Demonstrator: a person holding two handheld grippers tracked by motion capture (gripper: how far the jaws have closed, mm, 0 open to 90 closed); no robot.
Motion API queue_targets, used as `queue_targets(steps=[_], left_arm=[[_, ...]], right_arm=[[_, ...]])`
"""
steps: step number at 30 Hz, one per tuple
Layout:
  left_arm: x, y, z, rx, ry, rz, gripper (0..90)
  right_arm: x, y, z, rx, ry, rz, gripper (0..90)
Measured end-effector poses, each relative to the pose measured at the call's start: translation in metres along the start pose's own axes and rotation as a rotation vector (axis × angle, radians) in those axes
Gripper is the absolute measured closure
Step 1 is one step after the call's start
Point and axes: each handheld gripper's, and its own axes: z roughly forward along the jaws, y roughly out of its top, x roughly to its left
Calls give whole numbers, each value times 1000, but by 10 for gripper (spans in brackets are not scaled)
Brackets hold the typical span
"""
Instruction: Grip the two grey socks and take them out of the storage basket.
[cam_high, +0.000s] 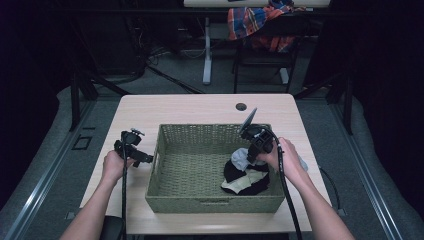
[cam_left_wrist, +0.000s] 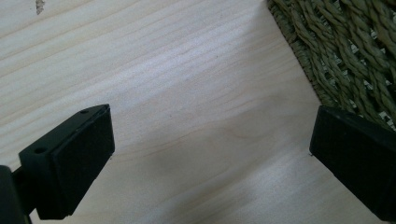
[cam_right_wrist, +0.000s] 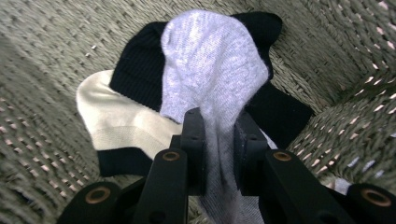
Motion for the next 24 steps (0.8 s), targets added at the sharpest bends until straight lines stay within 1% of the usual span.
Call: queue_targets(steps=[1,2,4,6,10,11,12,17,18,20,21,22,24], left_arm=[[0,0,0,-1,0,-2,0],[0,0,0,-1,-1,-2,0],[0,0,0,0,1,3,0],[0,0,0,-1,-1,1,0],[0,0,0,-1,-2,1,0],[0,0,0,-1,-2,0,0],[0,0,0,-2,-2,-2,0],[0,0,0,-1,-2,-2,0],[0,0,0,-1,-2,-2,0],[0,0,0,-1,-2,-2,0],[0,0,0,0,-2,-2,0],[0,0,0,0,-4,-3,0],[0,0,0,0,-5,-3,0]], right_arm=[[0,0,-3,3,-6,-14,773],[1,0,-6,-5,-1,-14,773],[3,0,-10,-11,-7,-17,773],[5,-1,-14,-30,-3,-14,773],[7,-2,-23,-42,-7,-22,773],[7,-2,-25,-56,-3,-17,773],[7,-3,-28,-56,-7,-19,773],[6,-6,-39,-93,-2,-5,774],[5,-6,-42,-87,-8,-13,774],[5,-8,-45,-120,-3,6,774],[4,-8,-47,-113,-5,-4,775],[5,-9,-50,-120,-6,4,775],[4,-10,-54,-136,-3,4,775]])
